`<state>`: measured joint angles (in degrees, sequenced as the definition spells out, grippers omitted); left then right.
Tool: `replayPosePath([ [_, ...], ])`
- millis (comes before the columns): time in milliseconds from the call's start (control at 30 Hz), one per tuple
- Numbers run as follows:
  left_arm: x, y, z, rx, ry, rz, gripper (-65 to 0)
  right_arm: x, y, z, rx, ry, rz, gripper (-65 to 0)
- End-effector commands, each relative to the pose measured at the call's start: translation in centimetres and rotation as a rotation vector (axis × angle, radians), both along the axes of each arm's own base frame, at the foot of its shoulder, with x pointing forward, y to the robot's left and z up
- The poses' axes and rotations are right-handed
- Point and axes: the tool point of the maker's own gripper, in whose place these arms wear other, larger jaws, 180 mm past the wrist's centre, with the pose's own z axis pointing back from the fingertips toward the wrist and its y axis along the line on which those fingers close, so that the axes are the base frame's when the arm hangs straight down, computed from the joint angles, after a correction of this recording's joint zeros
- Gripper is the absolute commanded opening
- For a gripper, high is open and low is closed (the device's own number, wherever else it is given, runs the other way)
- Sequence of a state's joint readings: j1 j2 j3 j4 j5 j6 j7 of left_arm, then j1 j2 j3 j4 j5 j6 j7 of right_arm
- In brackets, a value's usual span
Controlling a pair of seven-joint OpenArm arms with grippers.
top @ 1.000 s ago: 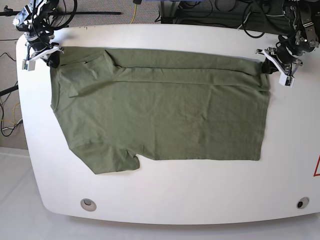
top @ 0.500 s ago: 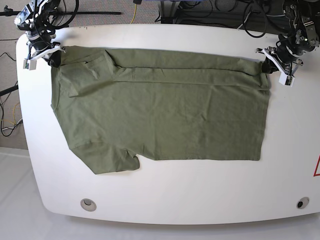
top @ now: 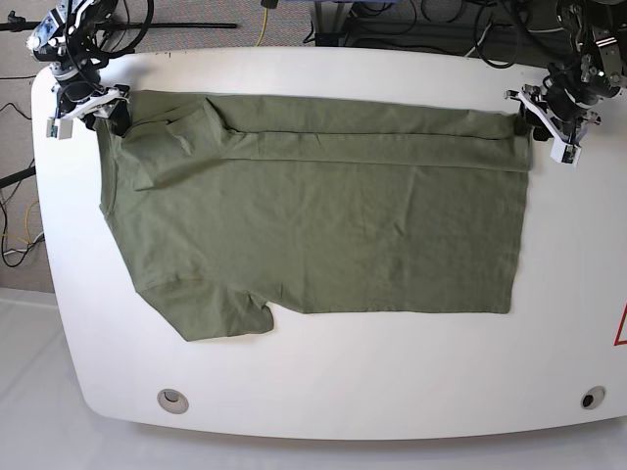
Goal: Fold the T-shirt properly
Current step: 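Hold the folded edge with both grippers and pull it taut, then open both grippers and lift them off the folded edge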
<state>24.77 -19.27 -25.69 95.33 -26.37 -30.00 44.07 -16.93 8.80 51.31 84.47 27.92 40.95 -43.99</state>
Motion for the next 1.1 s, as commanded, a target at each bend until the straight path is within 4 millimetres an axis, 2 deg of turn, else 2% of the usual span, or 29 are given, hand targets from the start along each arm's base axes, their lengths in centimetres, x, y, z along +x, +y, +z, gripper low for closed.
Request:
replayPosePath([
  [0,0.6,0.3,1.2,0.016,-0.036,-0.013,-39.8,-1.3,-0.7,-0.7,-0.025,0.076,-0.001,-30.6],
  [67,0.9,0.5,1.7,0.01,-0.063,0.001,-37.1,-1.1,-1.0,-0.3,-0.026,0.057,-0.012,-32.0],
  [133,0.9,0.5,1.9,0.006,-0.068,0.007,-37.9,-1.1,-1.0,-0.3,-0.027,0.055,-0.015,-35.8],
  [333,0.5,1.0,2.2,-0.009,-0.075,0.029,-42.7,-1.1,-1.0,-0.4,-0.021,0.057,-0.015,-58.8],
  [400,-0.6,1.9,2.0,-0.025,-0.056,0.051,-53.5,-0.7,-0.9,-0.2,-0.019,0.035,-0.019,-64.9],
  [467,-0.8,2.3,2.2,-0.027,-0.06,0.058,-60.6,-0.9,-0.9,-0.2,-0.017,0.036,-0.021,-63.2],
  [533,-1.0,2.6,2.3,-0.026,-0.063,0.06,-65.0,-0.9,-0.8,-0.3,-0.014,0.037,-0.021,-61.4],
  [733,-1.7,3.0,1.9,-0.006,-0.059,0.067,-65.0,-1.6,-0.2,-0.4,-0.014,0.044,-0.024,-57.8],
  [933,-2.2,3.3,1.7,0.001,-0.051,0.074,-65.0,-1.8,0.3,0.2,-0.023,0.028,-0.028,-46.9],
  [1000,-1.7,2.8,2.2,0.01,-0.062,0.056,-65.0,-1.0,0.6,1.9,-0.065,-0.015,-0.002,-43.1],
  [1067,-1.5,2.6,2.4,0.017,-0.065,0.05,-63.8,-0.8,0.6,2.3,-0.077,-0.022,0.003,-42.0],
])
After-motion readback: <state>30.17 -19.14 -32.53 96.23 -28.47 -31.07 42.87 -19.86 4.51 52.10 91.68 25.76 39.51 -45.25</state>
